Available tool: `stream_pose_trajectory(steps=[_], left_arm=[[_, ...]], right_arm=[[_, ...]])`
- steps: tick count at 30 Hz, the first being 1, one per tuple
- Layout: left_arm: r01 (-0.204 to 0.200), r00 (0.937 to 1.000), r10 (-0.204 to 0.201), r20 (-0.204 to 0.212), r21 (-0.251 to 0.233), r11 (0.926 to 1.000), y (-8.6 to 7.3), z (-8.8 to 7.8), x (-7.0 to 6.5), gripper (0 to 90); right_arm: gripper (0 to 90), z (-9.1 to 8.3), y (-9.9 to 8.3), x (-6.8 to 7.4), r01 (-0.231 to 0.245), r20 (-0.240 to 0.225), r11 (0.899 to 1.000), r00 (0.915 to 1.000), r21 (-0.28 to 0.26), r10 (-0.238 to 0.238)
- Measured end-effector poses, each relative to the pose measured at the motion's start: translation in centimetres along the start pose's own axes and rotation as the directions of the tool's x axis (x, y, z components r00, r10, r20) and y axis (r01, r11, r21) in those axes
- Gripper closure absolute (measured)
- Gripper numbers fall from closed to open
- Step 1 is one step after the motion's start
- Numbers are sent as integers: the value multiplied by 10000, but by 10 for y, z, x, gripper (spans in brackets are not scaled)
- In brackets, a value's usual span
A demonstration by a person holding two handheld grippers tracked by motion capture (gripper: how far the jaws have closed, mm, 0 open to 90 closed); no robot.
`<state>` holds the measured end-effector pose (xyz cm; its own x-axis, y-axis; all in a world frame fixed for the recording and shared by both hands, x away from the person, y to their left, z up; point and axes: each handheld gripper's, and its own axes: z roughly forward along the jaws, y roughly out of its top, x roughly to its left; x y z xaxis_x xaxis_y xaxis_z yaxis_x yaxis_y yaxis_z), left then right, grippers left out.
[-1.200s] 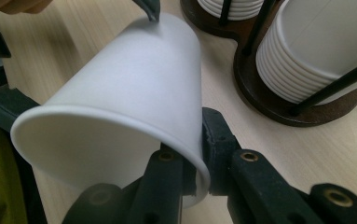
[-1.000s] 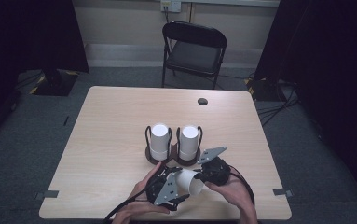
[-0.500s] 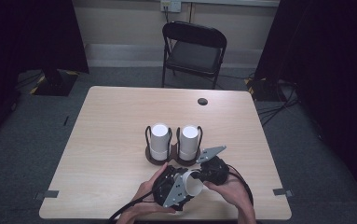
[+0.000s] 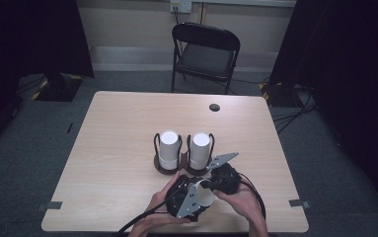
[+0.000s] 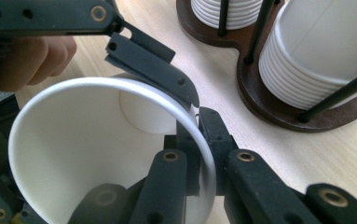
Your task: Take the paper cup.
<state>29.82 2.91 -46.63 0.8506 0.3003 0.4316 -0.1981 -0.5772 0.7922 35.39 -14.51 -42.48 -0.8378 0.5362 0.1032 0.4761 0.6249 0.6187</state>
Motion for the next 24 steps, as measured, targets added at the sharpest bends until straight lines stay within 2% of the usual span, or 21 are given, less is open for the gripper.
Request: stream_pose_trajectory(steps=[3,8,11,12,16,20,24], left_arm=[[147,9994,-152,-304,-169,9998,0,2,-1,192],[271,9992,-276,-294,-154,9995,-1,2,-1,195],[317,9994,-318,-101,-56,9995,-2,3,-1,204],[510,9985,-513,-171,-194,9985,-3,4,-2,205],[828,9964,-832,-142,-282,9962,-3,4,-1,213],[902,9953,-917,-306,-460,9949,-3,5,0,215],[1312,9904,-1337,-346,-670,9891,-5,5,3,216]], right_arm=[[891,0,0,0,-317,-121,9995,9994,-71,316],[888,2,0,-1,-511,-205,9987,9985,-49,510],[884,4,-1,-1,-628,-216,9980,9978,93,629],[882,5,-1,-1,-667,-230,9977,9975,120,670],[850,5,-2,-2,-824,-114,9966,9965,76,825],[832,3,-2,-1,-884,12,9959,9961,-186,885],[777,-1,-4,-2,-1108,313,9926,9932,-506,1124]])
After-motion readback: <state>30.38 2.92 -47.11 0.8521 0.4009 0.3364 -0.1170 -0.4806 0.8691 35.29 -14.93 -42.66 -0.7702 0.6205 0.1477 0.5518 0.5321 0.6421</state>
